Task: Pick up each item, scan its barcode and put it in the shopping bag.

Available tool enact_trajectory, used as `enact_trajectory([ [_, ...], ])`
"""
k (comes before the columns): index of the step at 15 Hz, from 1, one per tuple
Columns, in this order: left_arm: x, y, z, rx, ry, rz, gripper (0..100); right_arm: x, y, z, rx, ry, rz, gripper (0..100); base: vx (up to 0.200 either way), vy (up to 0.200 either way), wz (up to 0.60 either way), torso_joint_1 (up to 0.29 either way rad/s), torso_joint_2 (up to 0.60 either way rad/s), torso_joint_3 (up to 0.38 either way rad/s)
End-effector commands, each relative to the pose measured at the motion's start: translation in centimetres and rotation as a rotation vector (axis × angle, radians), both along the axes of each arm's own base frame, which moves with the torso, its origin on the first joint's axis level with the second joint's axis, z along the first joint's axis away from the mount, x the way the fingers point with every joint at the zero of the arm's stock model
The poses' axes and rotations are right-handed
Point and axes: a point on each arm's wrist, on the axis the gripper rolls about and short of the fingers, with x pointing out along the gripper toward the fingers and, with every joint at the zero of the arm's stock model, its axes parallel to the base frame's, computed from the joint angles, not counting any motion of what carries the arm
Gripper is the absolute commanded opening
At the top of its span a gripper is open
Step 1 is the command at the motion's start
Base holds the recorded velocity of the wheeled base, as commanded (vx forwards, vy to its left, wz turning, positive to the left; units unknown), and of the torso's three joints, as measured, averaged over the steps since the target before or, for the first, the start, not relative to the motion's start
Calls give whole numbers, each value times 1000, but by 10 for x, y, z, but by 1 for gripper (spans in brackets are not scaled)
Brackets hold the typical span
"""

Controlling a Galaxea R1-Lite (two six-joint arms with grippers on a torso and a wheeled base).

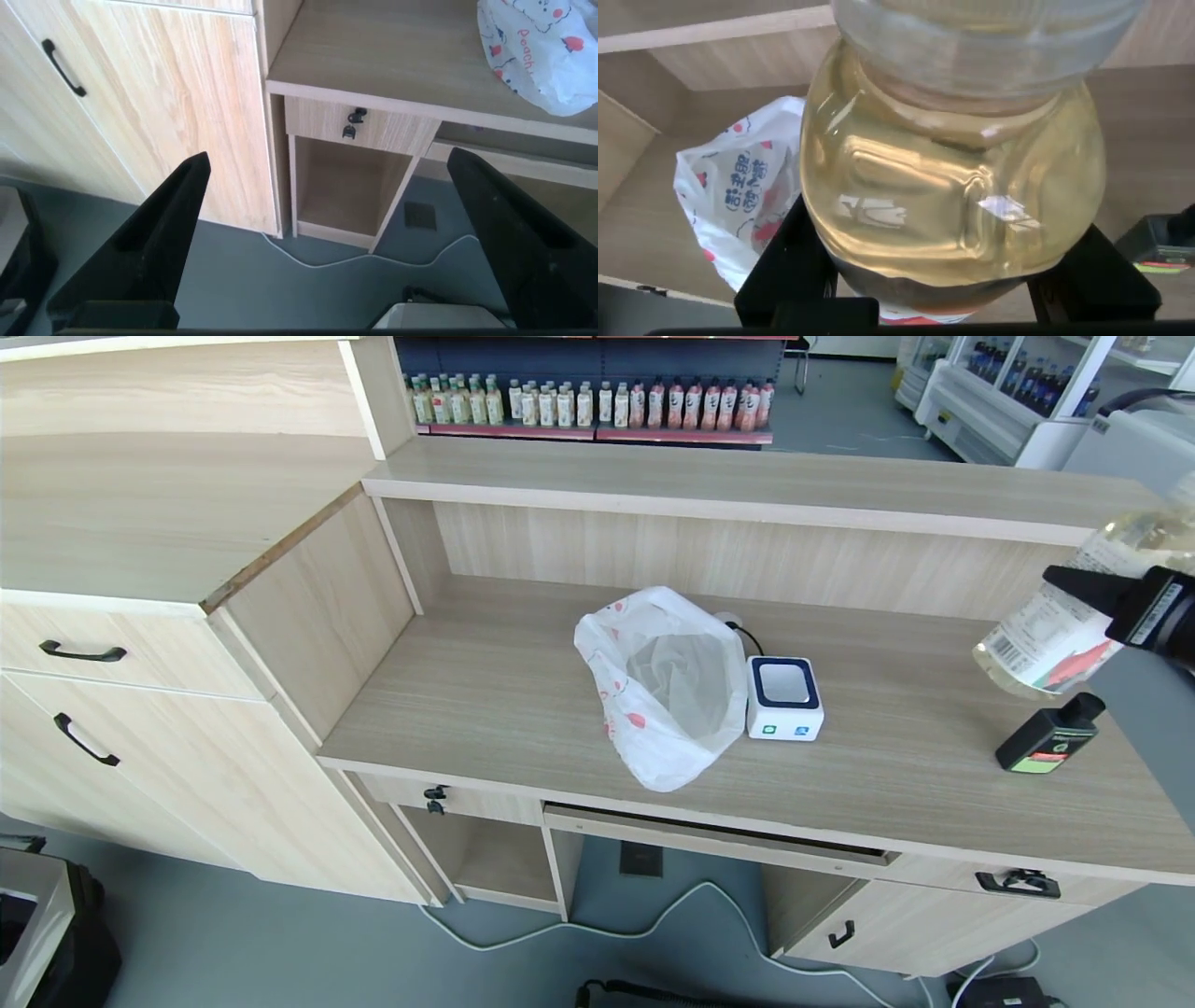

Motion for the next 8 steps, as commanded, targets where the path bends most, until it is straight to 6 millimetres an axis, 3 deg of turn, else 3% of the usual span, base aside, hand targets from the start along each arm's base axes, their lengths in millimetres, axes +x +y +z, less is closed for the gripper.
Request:
enact_trajectory([
  [1,0,0,0,-1,-1,2,100,40,22,-1,-62,8,74,0,0,0,0,0,0,0],
  [4,0,0,0,-1,0,2,100,50,22,-2,-208,-65,-24,0,0,0,0,0,0,0],
  [8,0,0,0,0,-1,2,100,34,11,-21,-443,-21,-323,0,0,0,0,0,0,0],
])
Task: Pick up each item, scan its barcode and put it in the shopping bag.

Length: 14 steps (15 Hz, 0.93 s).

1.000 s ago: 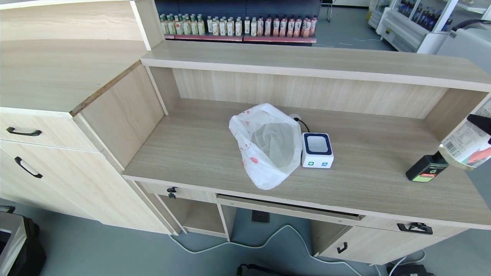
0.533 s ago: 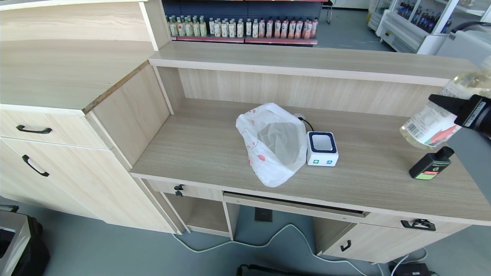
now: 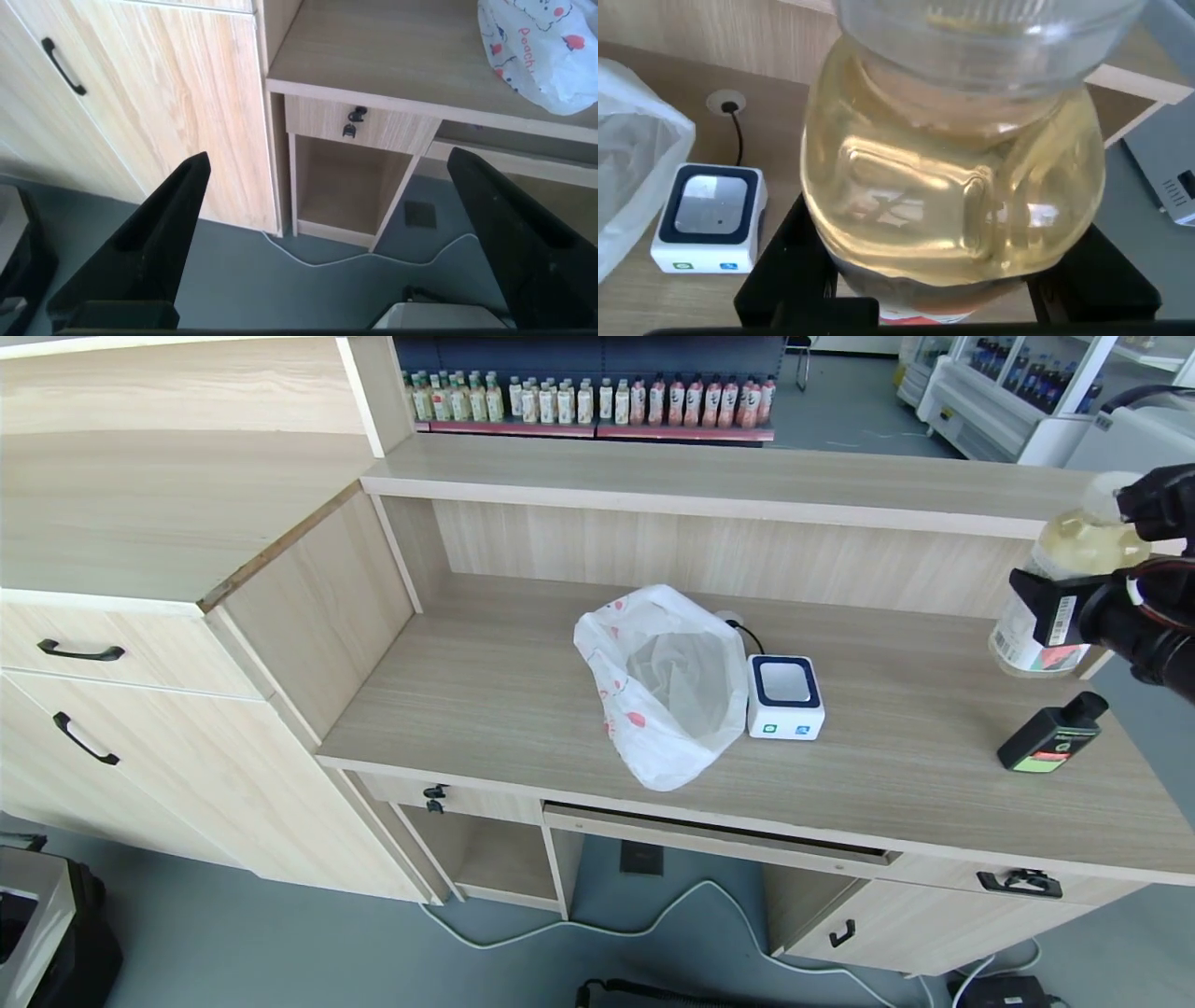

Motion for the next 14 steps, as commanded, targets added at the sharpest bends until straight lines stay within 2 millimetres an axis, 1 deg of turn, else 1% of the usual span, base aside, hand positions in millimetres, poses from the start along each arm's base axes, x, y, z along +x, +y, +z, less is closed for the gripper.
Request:
enact_trajectory([
  [1,0,0,0,-2,0,0,100,-5,-1,-6,-23,6,-45,0,0,0,0,0,0,0],
  [3,0,0,0,-2,0,0,100,-5,-1,-6,-38,7,-47,0,0,0,0,0,0,0],
  [5,0,0,0,-2,-1,0,100,0,-2,-10,-67,18,-46,0,0,0,600,5,2,2],
  [7,0,0,0,0,-1,0,100,10,-1,-10,-68,-38,-42,0,0,0,600,0,0,0],
  [9,0,0,0,0,0,0,100,30,7,-6,-75,-73,-9,0,0,0,600,7,5,2],
  [10,0,0,0,-2,0,0,100,44,9,-7,-77,-76,-3,0,0,0,600,2,2,2],
  [11,0,0,0,0,0,0,100,55,13,-10,-74,-79,38,0,0,0,600,2,-2,2],
  [12,0,0,0,-2,-1,0,100,69,15,-20,-83,-58,104,0,0,0,0,0,0,0],
  [14,0,0,0,0,0,0,100,89,18,-46,-84,3,183,0,0,0,0,0,0,0],
])
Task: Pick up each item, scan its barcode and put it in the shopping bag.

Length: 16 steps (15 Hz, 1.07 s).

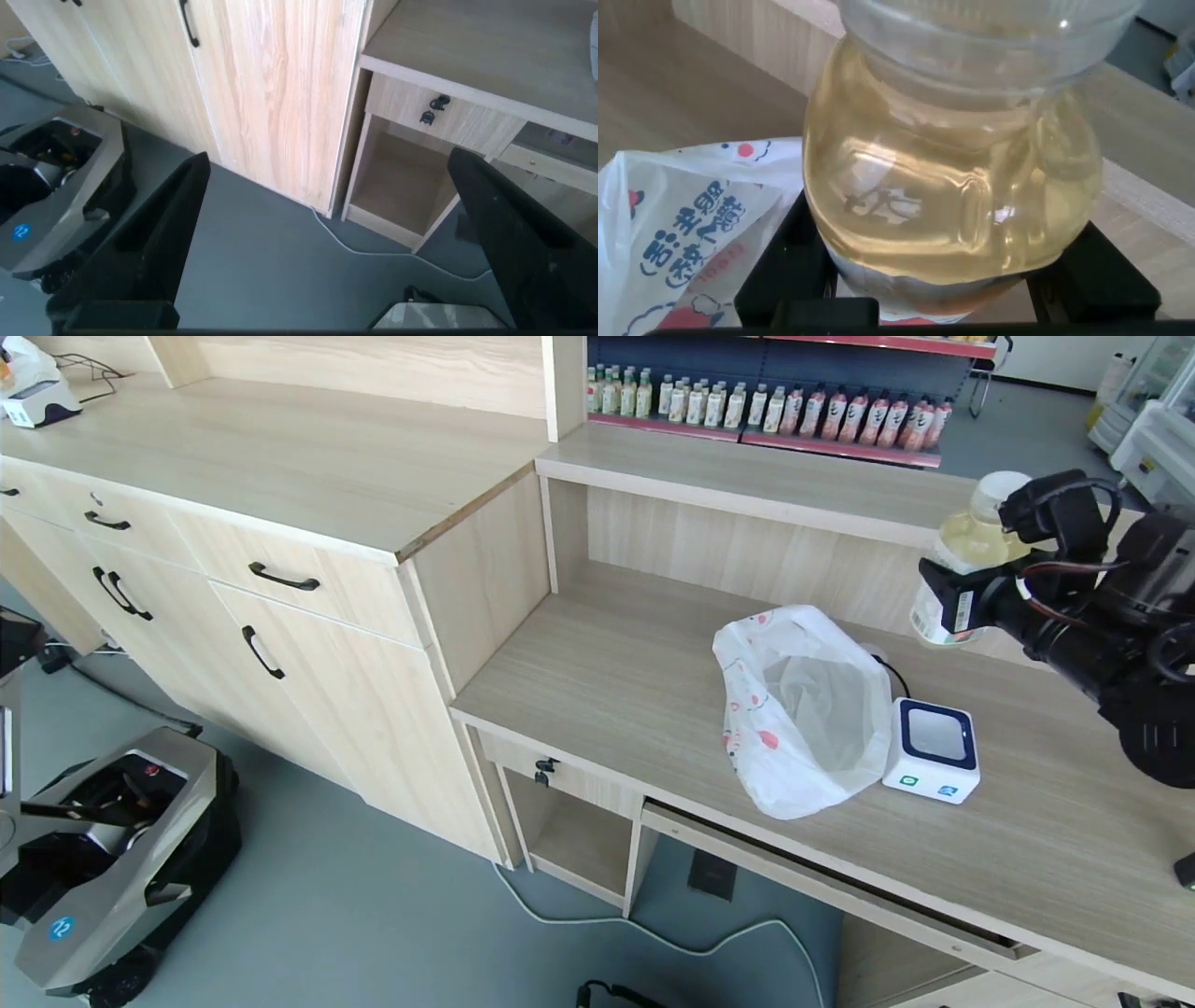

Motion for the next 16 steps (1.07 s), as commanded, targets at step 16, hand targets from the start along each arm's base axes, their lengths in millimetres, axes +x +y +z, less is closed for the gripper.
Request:
enact_trajectory([
  [16,0,0,0,-1,-2,1,100,117,30,-129,140,158,270,0,0,0,0,0,0,0],
])
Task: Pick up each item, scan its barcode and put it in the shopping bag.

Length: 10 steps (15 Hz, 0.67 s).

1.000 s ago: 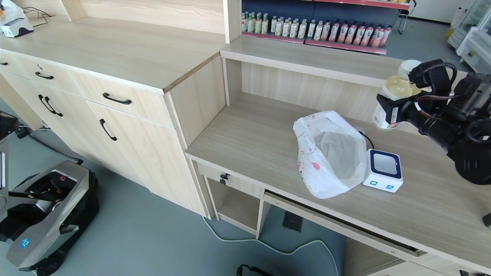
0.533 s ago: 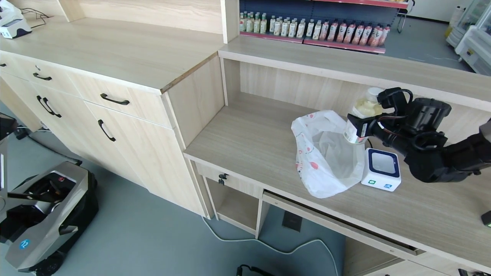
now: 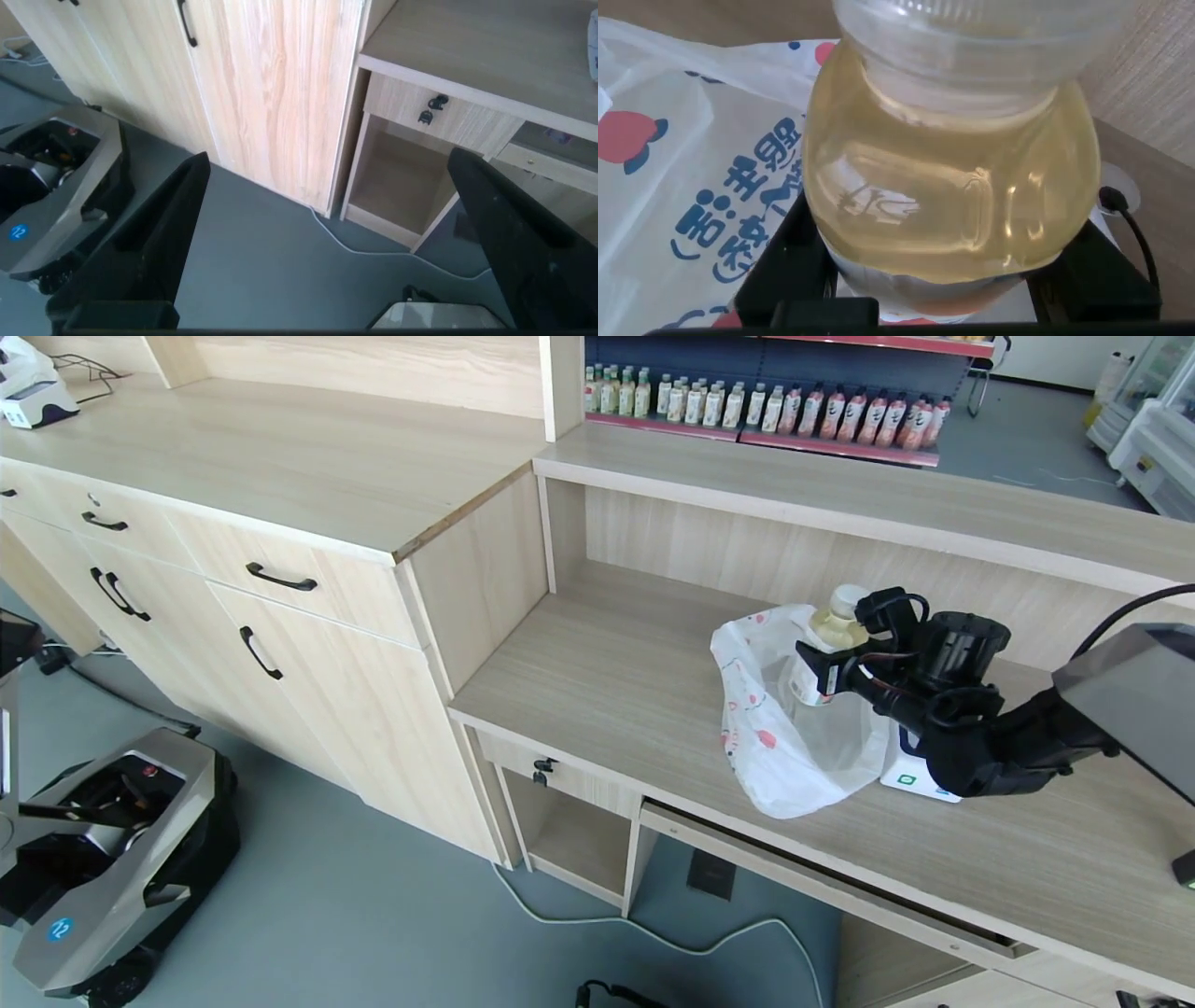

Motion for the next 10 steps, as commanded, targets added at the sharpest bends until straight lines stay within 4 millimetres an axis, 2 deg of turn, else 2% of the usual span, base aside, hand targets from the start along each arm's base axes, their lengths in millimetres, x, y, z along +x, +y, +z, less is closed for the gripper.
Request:
enact_trajectory([
  [1,0,0,0,0,-1,0,100,6,3,-17,-3,29,5,0,0,0,0,0,0,0],
  [4,0,0,0,0,0,0,100,10,3,-34,-5,30,4,0,0,0,0,0,0,0],
  [10,0,0,0,-1,-1,0,100,13,3,-42,-9,46,3,0,0,0,0,0,0,0],
])
